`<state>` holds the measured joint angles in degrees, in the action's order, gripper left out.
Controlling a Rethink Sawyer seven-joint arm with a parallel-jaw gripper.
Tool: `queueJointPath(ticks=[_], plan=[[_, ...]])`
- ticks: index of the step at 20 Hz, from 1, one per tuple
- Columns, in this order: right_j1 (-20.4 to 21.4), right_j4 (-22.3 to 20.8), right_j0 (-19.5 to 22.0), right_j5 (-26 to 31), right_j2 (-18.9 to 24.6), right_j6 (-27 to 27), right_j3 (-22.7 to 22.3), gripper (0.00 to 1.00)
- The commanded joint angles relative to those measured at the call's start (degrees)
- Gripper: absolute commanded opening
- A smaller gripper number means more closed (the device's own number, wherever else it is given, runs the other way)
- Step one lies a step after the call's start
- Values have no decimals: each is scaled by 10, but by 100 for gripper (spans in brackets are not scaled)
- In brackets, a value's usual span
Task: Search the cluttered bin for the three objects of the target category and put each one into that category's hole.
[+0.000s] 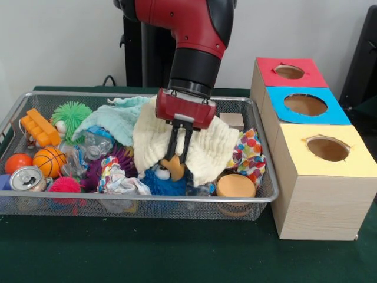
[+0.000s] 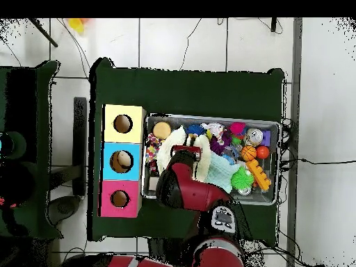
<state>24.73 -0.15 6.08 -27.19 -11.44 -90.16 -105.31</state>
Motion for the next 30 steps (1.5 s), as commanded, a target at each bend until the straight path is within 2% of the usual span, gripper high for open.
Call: queueJointPath(ticks=[1, 10, 14, 20, 23, 26, 30], plan=[[60, 32, -17, 115, -13, -102, -64, 0], [112, 39, -58, 168, -54, -110, -86, 0], [155, 38, -78, 213, -80, -108, -111, 0], [206, 45, -137, 274, -146, -106, -133, 0], [235, 51, -182, 334, -191, -109, -136, 0], [241, 57, -223, 362, -231, -117, -124, 0], [238, 56, -229, 355, -236, -122, -116, 0]])
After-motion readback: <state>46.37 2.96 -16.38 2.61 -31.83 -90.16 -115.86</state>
